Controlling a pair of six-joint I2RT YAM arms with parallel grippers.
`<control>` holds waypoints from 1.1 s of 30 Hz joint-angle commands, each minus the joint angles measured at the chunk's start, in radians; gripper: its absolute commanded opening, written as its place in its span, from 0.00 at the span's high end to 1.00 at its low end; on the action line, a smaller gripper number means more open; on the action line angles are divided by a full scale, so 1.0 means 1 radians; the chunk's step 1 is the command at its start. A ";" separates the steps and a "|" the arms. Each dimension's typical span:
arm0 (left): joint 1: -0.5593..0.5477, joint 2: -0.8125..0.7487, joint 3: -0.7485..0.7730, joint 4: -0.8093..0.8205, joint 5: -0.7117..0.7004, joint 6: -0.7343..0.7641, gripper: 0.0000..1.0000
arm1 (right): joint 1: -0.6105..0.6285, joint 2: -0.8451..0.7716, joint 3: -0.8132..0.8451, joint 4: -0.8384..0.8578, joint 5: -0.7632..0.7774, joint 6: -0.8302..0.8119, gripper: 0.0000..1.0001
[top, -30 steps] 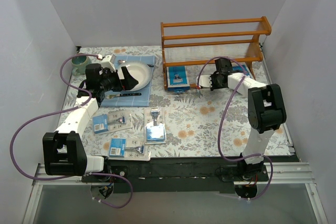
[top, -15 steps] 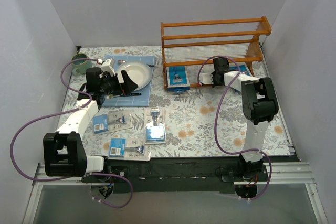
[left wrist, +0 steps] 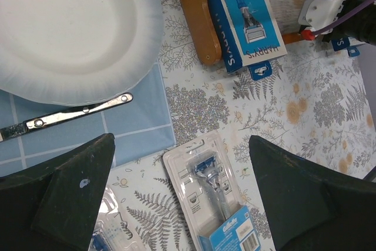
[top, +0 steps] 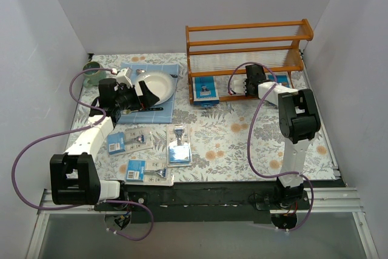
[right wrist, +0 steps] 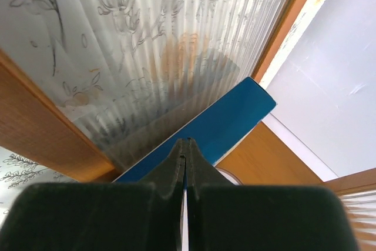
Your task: Place and organize the shaving razors onto the shelf
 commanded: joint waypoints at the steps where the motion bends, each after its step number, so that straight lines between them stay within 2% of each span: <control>1: 0.010 -0.056 -0.017 0.010 0.018 -0.005 0.02 | 0.002 -0.020 0.026 0.024 0.001 0.010 0.99; 4: 0.010 -0.062 -0.020 0.013 0.021 -0.014 0.02 | 0.019 -0.097 -0.003 -0.028 -0.068 0.033 0.99; 8: 0.010 -0.065 -0.025 0.036 0.031 -0.036 0.02 | 0.057 -0.247 -0.061 -0.207 -0.231 0.062 0.99; 10: 0.010 -0.065 -0.028 0.044 0.035 -0.048 0.02 | 0.057 -0.338 -0.112 -0.342 -0.330 0.054 0.99; 15: 0.010 -0.070 -0.043 0.062 0.062 -0.063 0.02 | 0.043 -0.415 -0.170 -0.699 -0.389 0.054 0.99; 19: 0.011 -0.082 -0.061 0.068 0.062 -0.068 0.02 | -0.032 -0.442 -0.164 -0.790 -0.455 0.068 0.99; 24: 0.014 -0.091 -0.077 0.071 0.103 -0.077 0.02 | -0.136 -0.381 -0.081 -0.875 -0.479 0.062 0.99; 31: 0.017 -0.090 -0.098 0.064 0.107 -0.072 0.02 | -0.182 -0.323 -0.056 -0.787 -0.406 -0.009 0.99; 33: 0.057 -0.087 -0.101 0.056 0.105 -0.069 0.02 | -0.198 -0.286 -0.024 -0.770 -0.404 -0.010 0.99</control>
